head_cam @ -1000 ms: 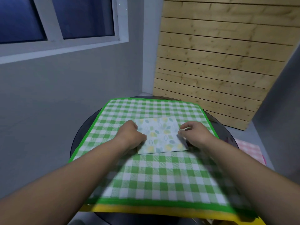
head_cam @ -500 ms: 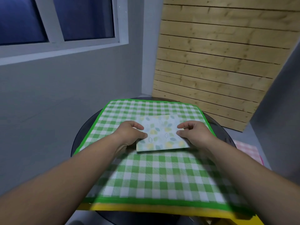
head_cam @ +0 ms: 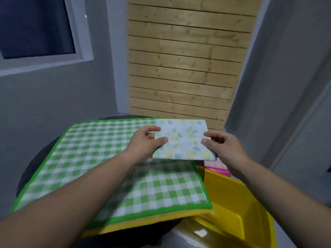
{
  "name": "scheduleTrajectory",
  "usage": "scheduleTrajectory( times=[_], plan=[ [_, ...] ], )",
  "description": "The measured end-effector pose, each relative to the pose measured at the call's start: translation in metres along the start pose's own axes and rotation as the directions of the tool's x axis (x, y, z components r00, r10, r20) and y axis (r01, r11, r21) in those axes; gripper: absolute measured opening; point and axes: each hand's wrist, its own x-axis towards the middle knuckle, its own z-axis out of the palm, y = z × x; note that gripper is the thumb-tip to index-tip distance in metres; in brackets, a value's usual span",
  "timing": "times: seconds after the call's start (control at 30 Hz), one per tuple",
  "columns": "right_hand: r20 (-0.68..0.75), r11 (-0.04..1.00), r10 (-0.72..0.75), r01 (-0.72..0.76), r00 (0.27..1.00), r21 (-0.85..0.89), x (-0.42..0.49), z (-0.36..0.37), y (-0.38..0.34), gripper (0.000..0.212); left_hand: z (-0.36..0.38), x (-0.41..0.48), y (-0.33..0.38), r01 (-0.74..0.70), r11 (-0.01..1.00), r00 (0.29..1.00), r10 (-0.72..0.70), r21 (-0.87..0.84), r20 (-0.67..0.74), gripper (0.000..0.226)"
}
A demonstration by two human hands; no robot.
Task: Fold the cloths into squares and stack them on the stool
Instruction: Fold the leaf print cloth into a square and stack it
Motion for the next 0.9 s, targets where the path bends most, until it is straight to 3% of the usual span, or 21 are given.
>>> scheduleTrajectory(
  times=[0.23,0.3,0.47,0.7,0.9],
  plan=[
    [-0.161,1.0,0.008,-0.009,0.987,0.0,0.041,-0.105,0.048,0.028,0.133,0.048,0.003,0.06,0.997,0.988,-0.053,-0.047,0.148,0.046],
    [-0.193,1.0,0.014,-0.016,0.981,-0.013,0.062,-0.126,0.068,0.032,0.167,0.071,-0.004,0.054,0.998,0.984,-0.057,0.022,0.166,0.046],
    [-0.23,0.997,0.046,-0.059,0.972,-0.052,0.128,-0.162,0.119,0.035,0.24,0.134,-0.034,0.062,0.977,0.97,-0.107,0.203,0.217,0.077],
    [-0.257,0.978,0.037,-0.088,0.966,-0.189,0.206,-0.173,0.192,0.046,0.316,0.24,-0.124,0.092,0.937,0.982,-0.141,0.337,0.125,0.085],
    [-0.238,0.958,0.056,-0.119,0.97,-0.261,0.244,-0.171,0.264,0.048,0.345,0.241,-0.16,0.155,0.921,0.987,-0.162,0.356,-0.011,0.056]
  ],
)
